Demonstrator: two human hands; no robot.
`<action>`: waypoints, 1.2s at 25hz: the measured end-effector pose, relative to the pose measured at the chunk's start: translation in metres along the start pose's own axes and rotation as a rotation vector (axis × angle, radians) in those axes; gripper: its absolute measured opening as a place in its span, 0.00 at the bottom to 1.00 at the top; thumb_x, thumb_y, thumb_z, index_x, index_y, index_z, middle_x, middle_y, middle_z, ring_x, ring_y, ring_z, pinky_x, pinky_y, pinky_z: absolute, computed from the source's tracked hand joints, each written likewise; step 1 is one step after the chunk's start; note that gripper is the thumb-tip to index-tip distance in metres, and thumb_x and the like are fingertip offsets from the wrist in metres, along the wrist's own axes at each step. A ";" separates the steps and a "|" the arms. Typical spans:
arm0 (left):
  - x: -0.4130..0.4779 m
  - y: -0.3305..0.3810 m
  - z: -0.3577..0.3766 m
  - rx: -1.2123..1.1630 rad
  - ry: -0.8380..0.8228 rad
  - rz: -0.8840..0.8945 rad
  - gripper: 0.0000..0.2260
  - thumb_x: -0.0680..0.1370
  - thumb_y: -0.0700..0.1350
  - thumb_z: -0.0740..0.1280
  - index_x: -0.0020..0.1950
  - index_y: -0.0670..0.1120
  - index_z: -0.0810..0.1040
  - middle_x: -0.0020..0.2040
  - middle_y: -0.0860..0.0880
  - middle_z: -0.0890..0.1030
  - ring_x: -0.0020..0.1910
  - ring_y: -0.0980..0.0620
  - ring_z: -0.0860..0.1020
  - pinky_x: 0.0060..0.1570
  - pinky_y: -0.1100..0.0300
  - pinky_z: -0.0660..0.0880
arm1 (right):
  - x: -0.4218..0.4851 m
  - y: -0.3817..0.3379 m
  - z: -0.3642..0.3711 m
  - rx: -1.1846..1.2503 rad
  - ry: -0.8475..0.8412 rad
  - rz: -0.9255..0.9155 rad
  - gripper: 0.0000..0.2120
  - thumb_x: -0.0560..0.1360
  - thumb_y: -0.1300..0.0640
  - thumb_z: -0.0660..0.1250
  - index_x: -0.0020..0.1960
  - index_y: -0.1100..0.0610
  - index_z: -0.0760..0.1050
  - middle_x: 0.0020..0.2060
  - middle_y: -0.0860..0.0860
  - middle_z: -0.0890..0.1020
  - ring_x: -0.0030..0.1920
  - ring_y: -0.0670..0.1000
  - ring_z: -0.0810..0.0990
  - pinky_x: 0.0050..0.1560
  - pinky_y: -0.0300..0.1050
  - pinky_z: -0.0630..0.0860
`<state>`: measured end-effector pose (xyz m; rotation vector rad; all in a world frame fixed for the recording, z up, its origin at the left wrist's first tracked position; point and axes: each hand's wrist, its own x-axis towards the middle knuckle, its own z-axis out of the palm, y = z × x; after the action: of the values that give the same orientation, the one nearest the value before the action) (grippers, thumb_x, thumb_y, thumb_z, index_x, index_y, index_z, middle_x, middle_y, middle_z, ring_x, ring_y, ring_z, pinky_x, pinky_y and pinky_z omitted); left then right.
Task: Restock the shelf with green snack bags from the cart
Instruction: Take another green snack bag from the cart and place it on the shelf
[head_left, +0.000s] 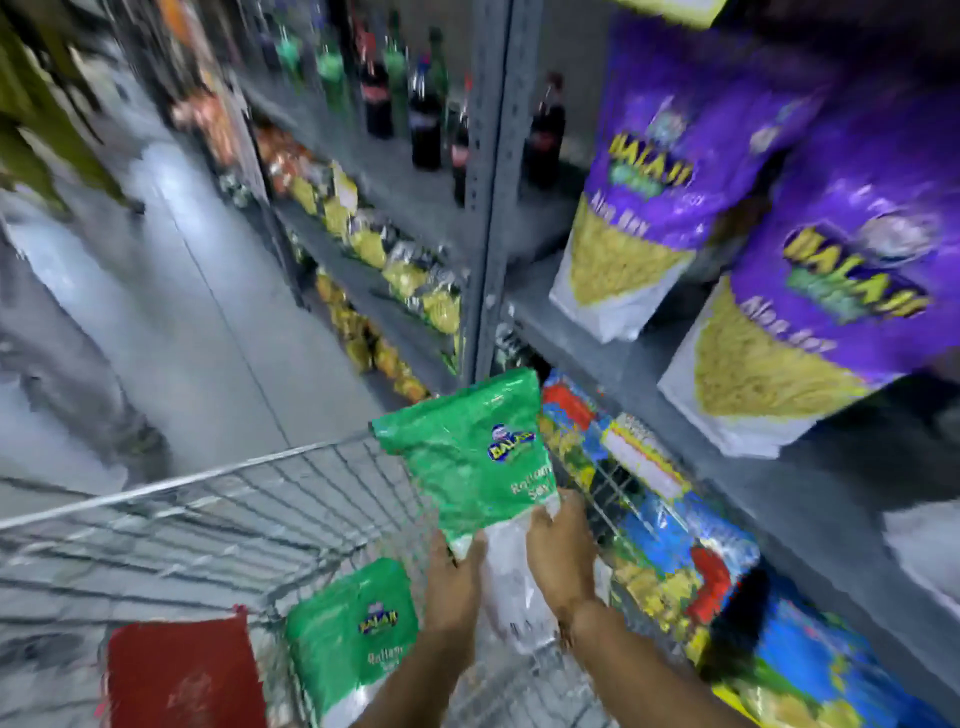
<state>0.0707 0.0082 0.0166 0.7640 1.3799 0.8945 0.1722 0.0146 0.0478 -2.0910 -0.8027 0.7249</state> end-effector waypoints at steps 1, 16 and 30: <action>-0.011 0.023 0.004 -0.003 -0.024 0.099 0.16 0.75 0.43 0.67 0.61 0.41 0.70 0.58 0.35 0.78 0.55 0.39 0.77 0.57 0.39 0.73 | -0.007 -0.012 -0.017 0.098 0.030 -0.083 0.11 0.75 0.66 0.59 0.57 0.63 0.71 0.55 0.62 0.79 0.57 0.61 0.76 0.54 0.47 0.70; -0.301 0.067 0.272 0.389 -0.962 0.818 0.10 0.71 0.42 0.70 0.51 0.48 0.74 0.45 0.53 0.81 0.41 0.73 0.75 0.45 0.76 0.71 | -0.141 0.078 -0.398 0.814 1.100 -0.203 0.15 0.78 0.51 0.54 0.61 0.57 0.65 0.51 0.54 0.73 0.50 0.49 0.71 0.39 0.22 0.67; -0.324 0.001 0.366 0.329 -0.895 0.618 0.20 0.70 0.65 0.63 0.37 0.48 0.73 0.35 0.48 0.76 0.39 0.52 0.76 0.46 0.50 0.71 | -0.093 0.207 -0.515 1.125 0.976 0.216 0.31 0.70 0.35 0.61 0.64 0.55 0.70 0.65 0.52 0.73 0.65 0.54 0.71 0.70 0.53 0.64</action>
<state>0.4417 -0.2545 0.1953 1.6532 0.4792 0.6331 0.5395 -0.3907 0.1817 -1.1960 0.3542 0.0904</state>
